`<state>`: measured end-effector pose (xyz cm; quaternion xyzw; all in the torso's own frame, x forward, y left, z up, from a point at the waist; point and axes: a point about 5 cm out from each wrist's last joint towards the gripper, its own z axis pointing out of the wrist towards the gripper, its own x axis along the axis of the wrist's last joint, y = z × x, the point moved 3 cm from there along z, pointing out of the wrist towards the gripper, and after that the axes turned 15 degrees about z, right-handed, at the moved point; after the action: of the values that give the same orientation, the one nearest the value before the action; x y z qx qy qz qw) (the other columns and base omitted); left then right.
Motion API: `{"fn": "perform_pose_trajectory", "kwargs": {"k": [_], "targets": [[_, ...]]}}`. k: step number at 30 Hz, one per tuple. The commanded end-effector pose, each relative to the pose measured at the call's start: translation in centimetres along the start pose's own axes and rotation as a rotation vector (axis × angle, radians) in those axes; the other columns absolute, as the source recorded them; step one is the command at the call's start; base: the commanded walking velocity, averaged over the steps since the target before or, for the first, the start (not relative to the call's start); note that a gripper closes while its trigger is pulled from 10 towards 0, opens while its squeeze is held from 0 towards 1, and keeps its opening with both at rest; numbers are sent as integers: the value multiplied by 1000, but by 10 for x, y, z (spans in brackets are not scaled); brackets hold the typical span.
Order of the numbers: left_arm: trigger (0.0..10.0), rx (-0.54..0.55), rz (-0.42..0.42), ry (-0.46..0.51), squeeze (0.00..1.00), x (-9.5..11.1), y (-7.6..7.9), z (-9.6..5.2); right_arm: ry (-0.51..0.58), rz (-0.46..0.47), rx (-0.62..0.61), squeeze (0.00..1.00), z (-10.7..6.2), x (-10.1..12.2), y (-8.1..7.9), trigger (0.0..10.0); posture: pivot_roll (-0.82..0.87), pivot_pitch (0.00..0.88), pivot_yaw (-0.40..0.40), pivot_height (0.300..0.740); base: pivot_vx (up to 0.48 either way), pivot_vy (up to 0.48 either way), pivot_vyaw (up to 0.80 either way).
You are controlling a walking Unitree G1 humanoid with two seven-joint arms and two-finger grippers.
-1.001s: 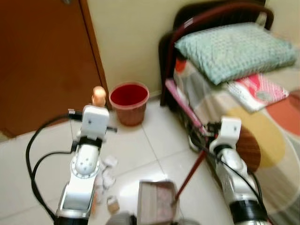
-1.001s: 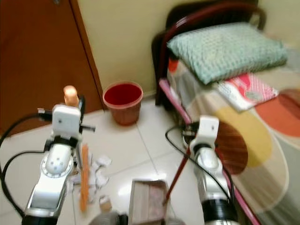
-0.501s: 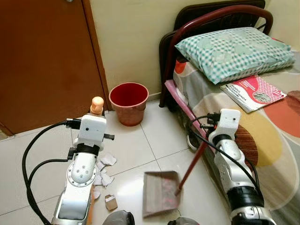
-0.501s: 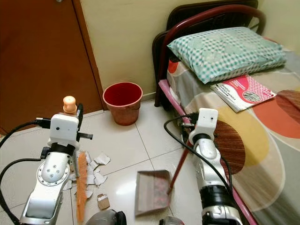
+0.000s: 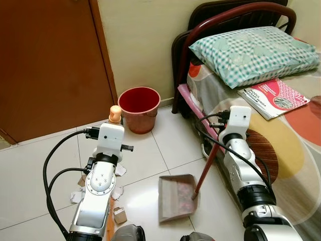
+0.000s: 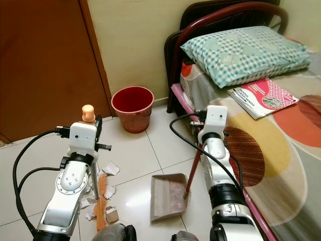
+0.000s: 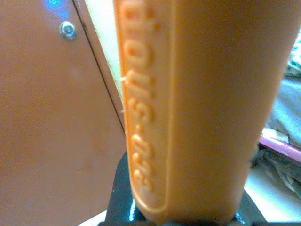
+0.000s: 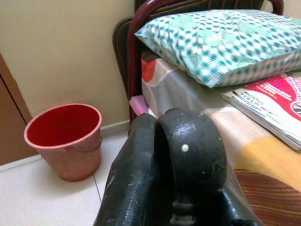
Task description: Sweep floor
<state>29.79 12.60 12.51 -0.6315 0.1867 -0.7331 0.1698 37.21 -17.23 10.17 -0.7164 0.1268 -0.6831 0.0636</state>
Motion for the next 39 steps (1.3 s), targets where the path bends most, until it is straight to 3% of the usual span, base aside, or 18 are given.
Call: {"fn": "perform_pose_trajectory", "kwargs": {"k": [1,7,11,14,25,39], "targets": [[10000,28,8,30,0,7,-3,6,38,-2,19,0,4,9,-7,10000,8,94,-7,740,0,0,0],[10000,83,43,57,0,17,-14,12,44,-5,17,0,7,9,-8,10000,8,108,-13,740,0,0,0],[10000,170,85,60,0,22,-34,14,39,-2,9,0,7,7,-9,10000,14,112,-16,740,0,0,0],[10000,181,92,61,0,22,-36,14,25,3,-2,0,8,3,-8,10000,30,113,-37,740,0,0,0],[10000,209,60,76,0,30,-33,22,0,10,-29,0,7,-7,-6,10000,33,113,-46,740,0,0,0],[10000,162,20,222,0,68,-15,33,3,11,-38,0,8,-9,-8,10000,25,115,-30,740,0,0,0]]}}
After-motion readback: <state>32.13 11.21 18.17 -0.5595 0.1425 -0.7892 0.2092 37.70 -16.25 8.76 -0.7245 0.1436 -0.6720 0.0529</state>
